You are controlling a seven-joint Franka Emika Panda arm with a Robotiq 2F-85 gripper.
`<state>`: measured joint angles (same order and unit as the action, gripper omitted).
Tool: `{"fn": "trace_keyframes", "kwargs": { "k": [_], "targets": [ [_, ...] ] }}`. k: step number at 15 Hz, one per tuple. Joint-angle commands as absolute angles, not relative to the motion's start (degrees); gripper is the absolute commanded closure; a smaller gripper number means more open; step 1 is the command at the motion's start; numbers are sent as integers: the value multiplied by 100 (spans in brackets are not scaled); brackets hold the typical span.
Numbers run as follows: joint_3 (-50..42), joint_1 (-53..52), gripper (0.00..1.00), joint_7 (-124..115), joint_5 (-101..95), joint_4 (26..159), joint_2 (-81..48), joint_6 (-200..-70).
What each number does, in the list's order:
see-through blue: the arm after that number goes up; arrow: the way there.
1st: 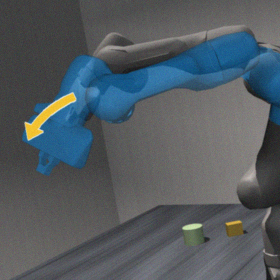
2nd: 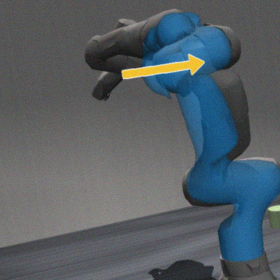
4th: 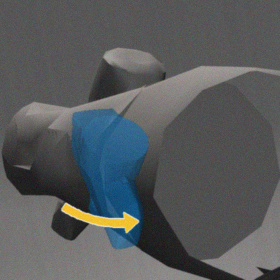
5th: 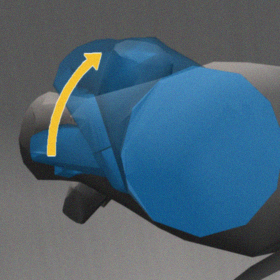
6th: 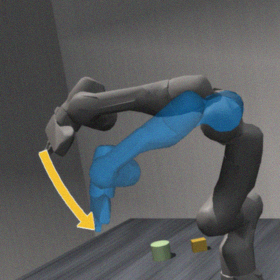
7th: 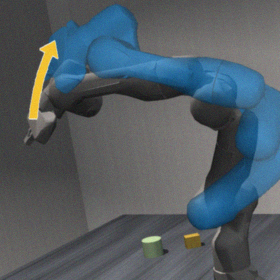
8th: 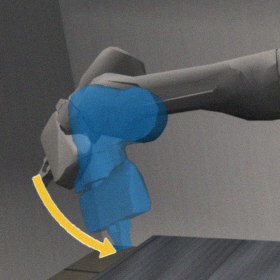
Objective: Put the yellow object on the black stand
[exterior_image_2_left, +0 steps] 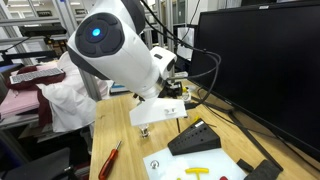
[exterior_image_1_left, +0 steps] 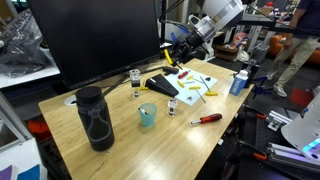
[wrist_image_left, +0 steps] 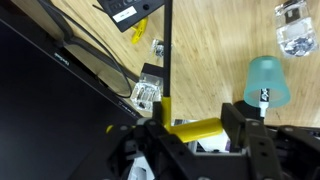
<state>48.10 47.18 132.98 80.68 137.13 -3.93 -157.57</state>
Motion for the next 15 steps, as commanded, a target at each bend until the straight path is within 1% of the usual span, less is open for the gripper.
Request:
{"fn": "trace_keyframes", "kwargs": {
  "k": [1, 4, 5, 11, 14, 15],
  "targets": [
    [4814, 4710, 39, 13297, 8068, 13713, -391, -15757],
    [4826, 4693, 39, 13292, 8068, 13713, -385, -15761],
    [4826, 4692, 64, 13292, 8068, 13713, -385, -15761],
    [4777, 4794, 64, 14083, 9674, 12767, -1045, -15029],
    [4680, 4854, 64, 14577, 10452, 12516, -1498, -14545],
    [3547, 3881, 64, 14690, 10792, 12512, -1431, -14037]
  ]
}}
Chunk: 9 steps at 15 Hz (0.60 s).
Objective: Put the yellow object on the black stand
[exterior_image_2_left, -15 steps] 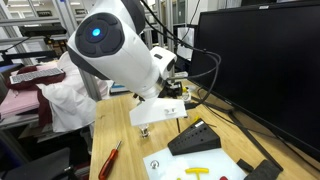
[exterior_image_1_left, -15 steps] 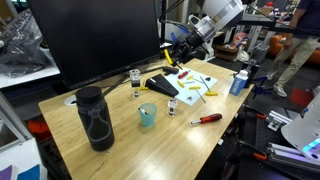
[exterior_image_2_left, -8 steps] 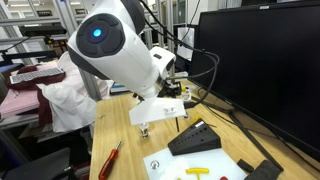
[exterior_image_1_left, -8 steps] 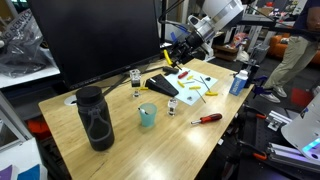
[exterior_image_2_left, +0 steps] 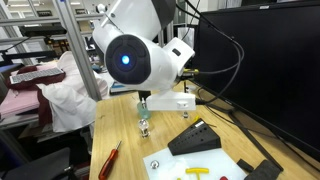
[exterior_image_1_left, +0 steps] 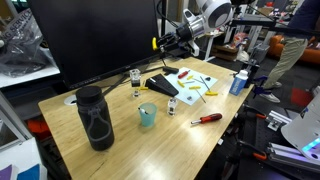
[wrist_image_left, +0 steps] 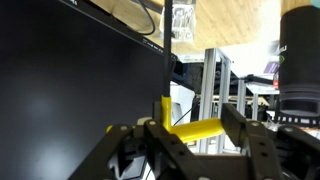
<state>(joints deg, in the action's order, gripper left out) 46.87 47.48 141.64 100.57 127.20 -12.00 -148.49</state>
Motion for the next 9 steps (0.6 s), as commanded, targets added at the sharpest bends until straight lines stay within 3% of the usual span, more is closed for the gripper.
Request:
{"fn": "trace_keyframes", "kwargs": {
  "k": [1, 5, 6, 7, 9],
  "targets": [
    [3273, 3724, 64, 14787, 11018, 12518, -1556, -13661],
    [1388, 2283, 64, 14913, 11594, 12739, -1724, -12052],
    [1012, 1889, 64, 14668, 11435, 12700, -1692, -12249],
    [723, 1655, 39, 14672, 11448, 12699, -1771, -12104],
    [453, 1373, 39, 14619, 11423, 12679, -1782, -12133]
  ]
}}
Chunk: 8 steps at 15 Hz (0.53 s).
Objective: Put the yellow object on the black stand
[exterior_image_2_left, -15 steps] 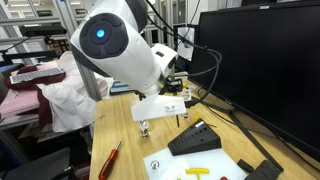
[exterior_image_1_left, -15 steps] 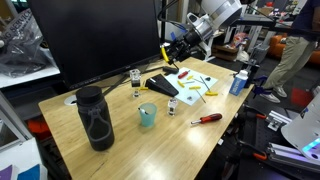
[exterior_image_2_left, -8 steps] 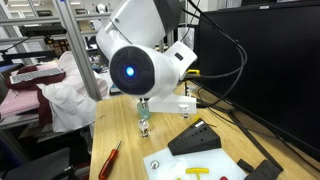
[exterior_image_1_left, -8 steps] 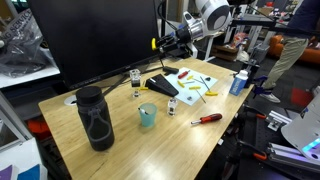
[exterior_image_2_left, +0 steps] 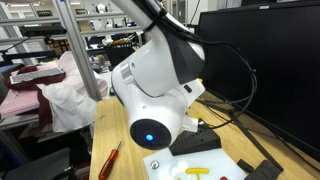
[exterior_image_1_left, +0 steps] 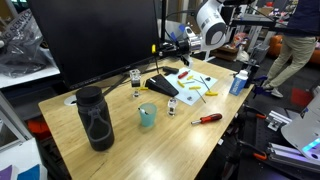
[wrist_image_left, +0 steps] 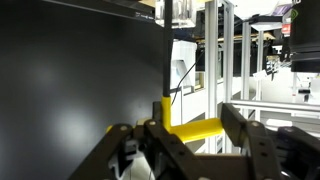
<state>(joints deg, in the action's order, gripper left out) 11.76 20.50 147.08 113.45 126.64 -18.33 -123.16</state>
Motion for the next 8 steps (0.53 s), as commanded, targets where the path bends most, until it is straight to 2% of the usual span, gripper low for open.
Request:
{"fn": "trace_keyframes", "kwargs": {
  "k": [1, 7, 8],
  "targets": [
    [431, 1324, 39, 14597, 11418, 12676, -1763, -12142],
    [407, 1310, 39, 14590, 11416, 12674, -1753, -12146],
    [407, 1310, 64, 14590, 11416, 12674, -1753, -12146]
  ]
}}
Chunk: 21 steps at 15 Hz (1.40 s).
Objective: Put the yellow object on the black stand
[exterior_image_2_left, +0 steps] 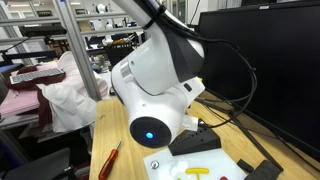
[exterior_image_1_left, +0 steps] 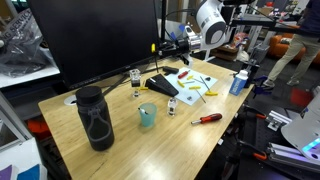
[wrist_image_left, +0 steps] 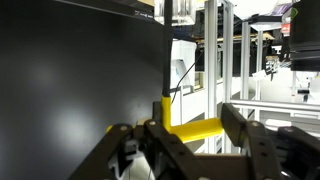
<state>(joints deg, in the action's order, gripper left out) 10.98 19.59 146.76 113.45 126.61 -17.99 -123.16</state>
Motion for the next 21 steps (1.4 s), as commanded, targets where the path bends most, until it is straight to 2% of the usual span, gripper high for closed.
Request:
{"fn": "trace_keyframes", "kwargs": {
  "k": [1, 10, 21],
  "targets": [
    [333, 1293, 64, 14495, 11453, 12656, -1821, -11973],
    [-566, 974, 64, 14259, 11588, 12180, -2500, -10814],
    [-796, 892, 64, 13900, 11529, 11381, -3331, -10819]
  ]
}}
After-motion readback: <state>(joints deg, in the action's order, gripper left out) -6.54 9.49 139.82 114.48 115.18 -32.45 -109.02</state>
